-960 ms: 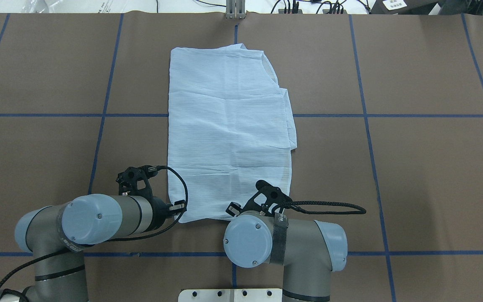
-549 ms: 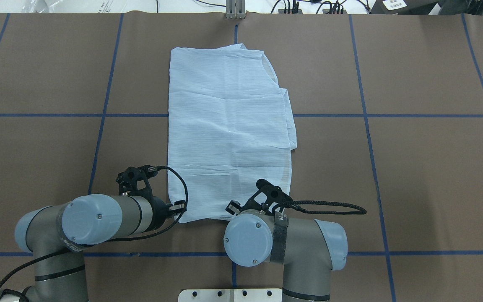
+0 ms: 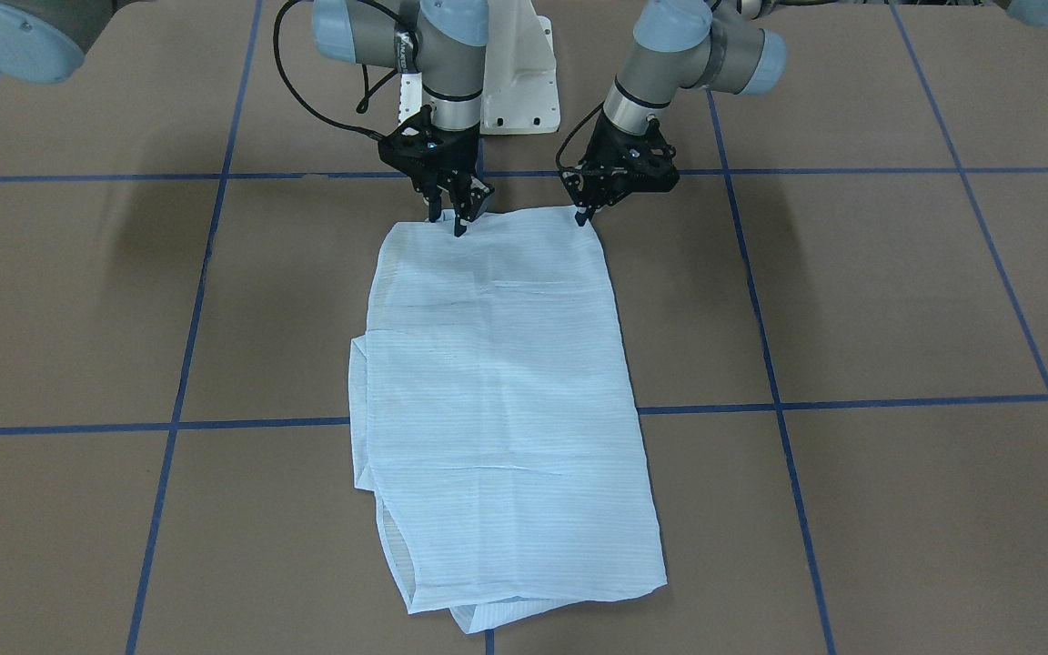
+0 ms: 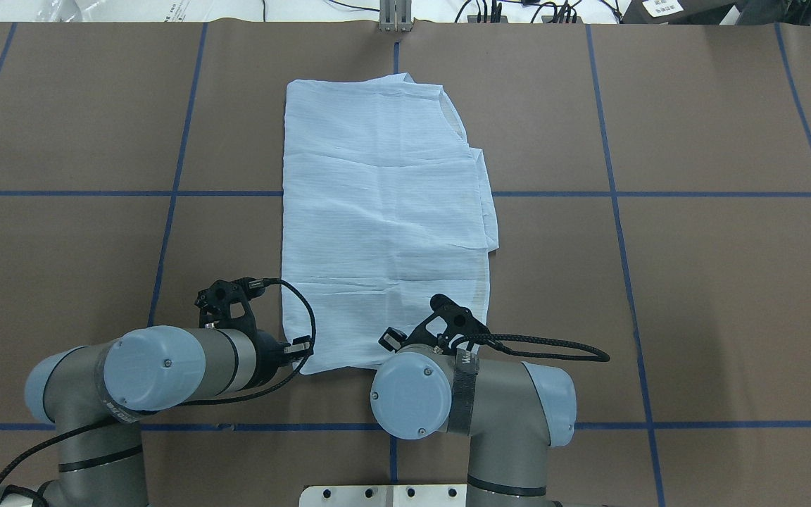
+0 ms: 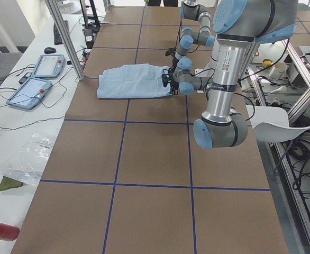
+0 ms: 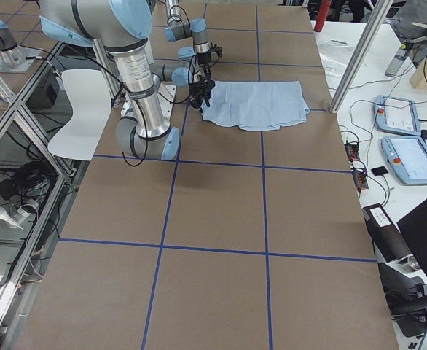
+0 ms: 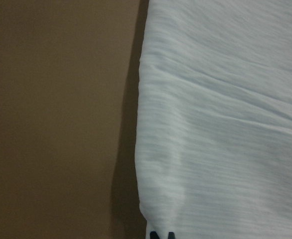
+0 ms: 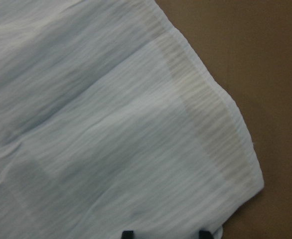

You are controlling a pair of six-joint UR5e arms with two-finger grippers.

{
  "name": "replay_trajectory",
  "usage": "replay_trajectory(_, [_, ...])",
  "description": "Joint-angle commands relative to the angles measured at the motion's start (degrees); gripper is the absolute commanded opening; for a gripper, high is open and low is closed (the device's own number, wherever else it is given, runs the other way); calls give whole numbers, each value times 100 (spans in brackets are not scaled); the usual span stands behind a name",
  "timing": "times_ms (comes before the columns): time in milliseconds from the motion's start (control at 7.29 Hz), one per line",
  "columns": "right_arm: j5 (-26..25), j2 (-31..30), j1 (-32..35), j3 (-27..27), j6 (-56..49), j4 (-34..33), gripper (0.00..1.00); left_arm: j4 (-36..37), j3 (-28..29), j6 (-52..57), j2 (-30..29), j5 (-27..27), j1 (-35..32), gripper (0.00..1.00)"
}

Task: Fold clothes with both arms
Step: 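Move the right gripper to the shirt's near edge beside the left gripper, then hold both grippers at the near edge of the folded shirt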

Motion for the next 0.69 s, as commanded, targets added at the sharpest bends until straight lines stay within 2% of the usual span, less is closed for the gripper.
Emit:
replay_trajectory(0, [-28,4,30,-24,21,0,51,0,0,1,0,0,0,0])
replay_trajectory(274, [-28,13,21,-59,3,0,54,0,0,1,0,0,0,0])
replay_trajectory(412, [-20,13,21,-59,-40,-17,59,0,0,1,0,0,0,0])
replay_trajectory(549, [-2,13,21,-50,-67,-44,69,0,0,1,-9,0,0,0])
